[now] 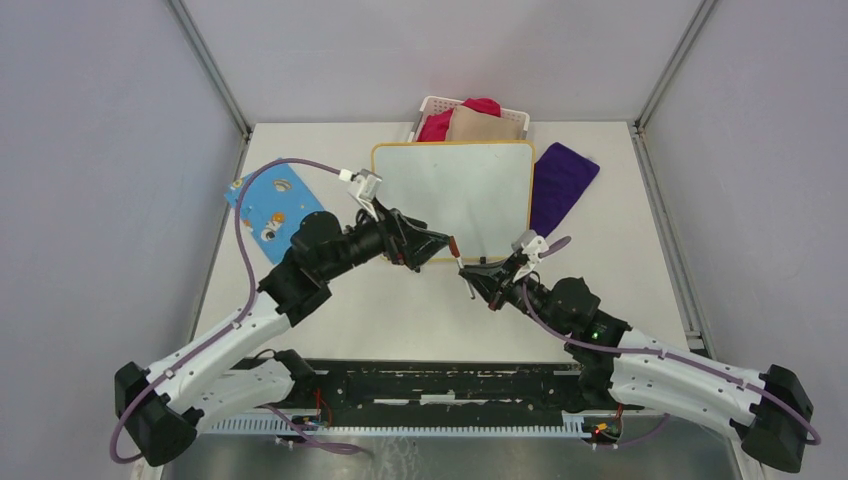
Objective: Write a sentence on the whiteboard
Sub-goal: Open the whiteboard marker at the center of the board.
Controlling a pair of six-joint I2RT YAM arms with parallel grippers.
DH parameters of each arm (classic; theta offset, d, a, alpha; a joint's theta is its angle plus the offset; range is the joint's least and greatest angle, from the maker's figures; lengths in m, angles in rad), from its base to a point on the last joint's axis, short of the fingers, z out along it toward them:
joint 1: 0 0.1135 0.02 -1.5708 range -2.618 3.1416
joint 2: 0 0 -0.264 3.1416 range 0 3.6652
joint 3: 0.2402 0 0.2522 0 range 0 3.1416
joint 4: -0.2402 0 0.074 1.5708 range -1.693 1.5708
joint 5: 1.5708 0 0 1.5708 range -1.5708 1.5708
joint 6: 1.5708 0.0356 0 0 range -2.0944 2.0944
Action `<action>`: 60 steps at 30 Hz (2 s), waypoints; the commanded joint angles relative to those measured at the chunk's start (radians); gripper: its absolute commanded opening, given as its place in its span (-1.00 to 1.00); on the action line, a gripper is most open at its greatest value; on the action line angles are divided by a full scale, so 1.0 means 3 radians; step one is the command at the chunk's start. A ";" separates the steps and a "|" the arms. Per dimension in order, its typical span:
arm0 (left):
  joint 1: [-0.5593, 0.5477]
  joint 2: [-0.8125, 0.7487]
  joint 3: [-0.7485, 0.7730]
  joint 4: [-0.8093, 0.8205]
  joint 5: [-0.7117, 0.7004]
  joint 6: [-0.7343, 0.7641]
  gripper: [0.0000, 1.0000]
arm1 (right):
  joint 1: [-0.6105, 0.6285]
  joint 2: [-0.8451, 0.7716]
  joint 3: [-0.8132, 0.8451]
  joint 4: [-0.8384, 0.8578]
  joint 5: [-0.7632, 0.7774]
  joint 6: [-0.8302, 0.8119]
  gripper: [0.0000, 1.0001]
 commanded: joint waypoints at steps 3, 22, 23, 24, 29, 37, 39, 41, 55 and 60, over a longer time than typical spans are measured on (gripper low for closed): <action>-0.0405 0.0289 0.0278 0.0197 -0.0401 -0.0073 0.99 | 0.0010 0.0001 0.0223 0.0325 -0.0001 0.0055 -1.00; -0.0499 0.0509 0.0223 0.0473 -0.0256 -0.0199 0.53 | 0.0010 -0.0066 0.0248 0.0307 -0.0078 0.0153 -1.00; -0.0501 0.0509 0.0215 0.0489 -0.0248 -0.0200 0.49 | 0.0011 -0.0066 0.0248 0.0307 -0.0076 0.0156 -1.00; -0.0504 0.0509 0.0207 0.0501 -0.0241 -0.0201 0.46 | 0.0011 -0.0066 0.0248 0.0307 -0.0081 0.0158 -1.00; -0.0517 0.0520 0.0191 0.0534 -0.0185 -0.0201 0.22 | 0.0012 -0.0071 0.0248 0.0305 -0.0085 0.0184 -1.00; -0.0529 0.0524 0.0151 0.0535 -0.0158 -0.0181 0.12 | 0.0012 -0.0060 0.0248 0.0307 -0.0070 0.0198 -1.00; -0.0530 0.0531 0.0136 0.0535 -0.0153 -0.0180 0.13 | 0.0008 -0.0062 0.0252 0.0307 -0.0063 0.0206 -1.00; -0.0533 0.0533 0.0123 0.0535 -0.0142 -0.0180 0.13 | 0.0010 -0.0058 0.0258 0.0312 -0.0058 0.0205 -1.00; -0.0550 0.0524 0.0086 0.0538 -0.0099 -0.0120 -0.45 | 0.0012 -0.0024 0.0274 0.0295 -0.0085 0.0180 -1.00; -0.0550 0.0491 0.0069 0.0535 -0.0062 -0.0094 -0.83 | 0.0011 -0.0042 0.0317 0.0130 -0.0150 0.0126 -0.87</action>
